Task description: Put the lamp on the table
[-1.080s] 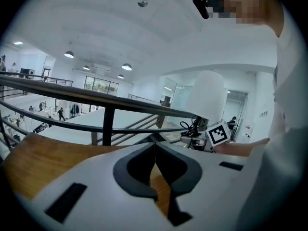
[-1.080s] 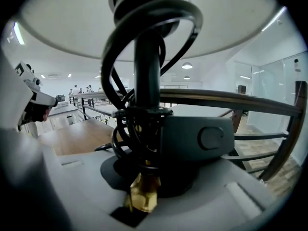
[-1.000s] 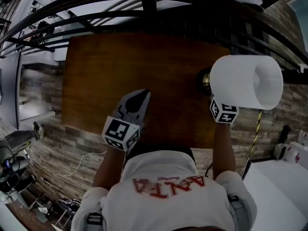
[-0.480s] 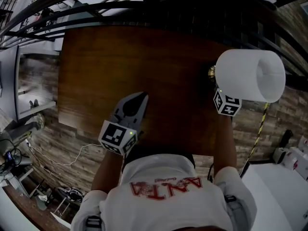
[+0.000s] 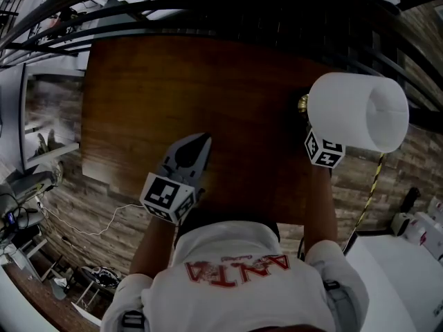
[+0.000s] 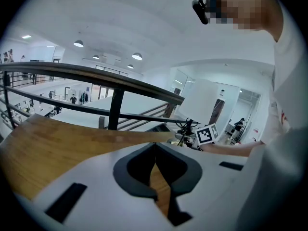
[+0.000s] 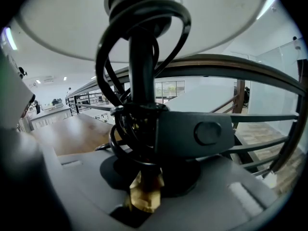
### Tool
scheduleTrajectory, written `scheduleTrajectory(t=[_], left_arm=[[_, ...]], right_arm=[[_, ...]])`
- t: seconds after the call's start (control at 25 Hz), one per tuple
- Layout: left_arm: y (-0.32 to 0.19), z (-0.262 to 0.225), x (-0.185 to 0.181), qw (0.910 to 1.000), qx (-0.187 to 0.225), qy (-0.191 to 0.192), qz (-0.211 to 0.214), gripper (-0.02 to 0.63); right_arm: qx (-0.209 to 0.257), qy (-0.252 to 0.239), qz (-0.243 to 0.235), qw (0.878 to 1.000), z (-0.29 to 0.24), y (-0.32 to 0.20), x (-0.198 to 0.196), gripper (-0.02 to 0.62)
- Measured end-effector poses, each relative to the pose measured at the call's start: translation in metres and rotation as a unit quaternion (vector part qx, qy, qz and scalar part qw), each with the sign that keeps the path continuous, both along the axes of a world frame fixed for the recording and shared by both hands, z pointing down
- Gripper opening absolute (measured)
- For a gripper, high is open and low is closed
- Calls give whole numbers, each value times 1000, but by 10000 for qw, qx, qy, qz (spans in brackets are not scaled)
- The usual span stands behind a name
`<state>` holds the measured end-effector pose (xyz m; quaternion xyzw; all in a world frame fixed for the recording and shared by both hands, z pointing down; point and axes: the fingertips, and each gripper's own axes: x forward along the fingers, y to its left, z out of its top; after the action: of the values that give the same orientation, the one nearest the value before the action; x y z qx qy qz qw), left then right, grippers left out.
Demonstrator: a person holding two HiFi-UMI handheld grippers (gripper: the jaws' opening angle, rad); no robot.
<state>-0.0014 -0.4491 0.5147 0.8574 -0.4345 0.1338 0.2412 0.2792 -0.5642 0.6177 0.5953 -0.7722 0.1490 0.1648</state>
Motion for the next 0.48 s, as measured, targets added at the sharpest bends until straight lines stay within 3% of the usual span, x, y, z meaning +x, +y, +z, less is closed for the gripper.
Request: scheduleTrajectory(t=[0.04,0.28,0.48], left_arm=[[-1,2,2,10000,-1,8,9,9],[-4,6,9,10000,14,36,84,9],[0,10,11,9998,58,85,173,9]], right_arm=[[-52,-48,23,10000,5,-1,2,78],[-476,-359,135,9981,28,15,14,218],[-690,-648,121,9954,39,49,16,227]])
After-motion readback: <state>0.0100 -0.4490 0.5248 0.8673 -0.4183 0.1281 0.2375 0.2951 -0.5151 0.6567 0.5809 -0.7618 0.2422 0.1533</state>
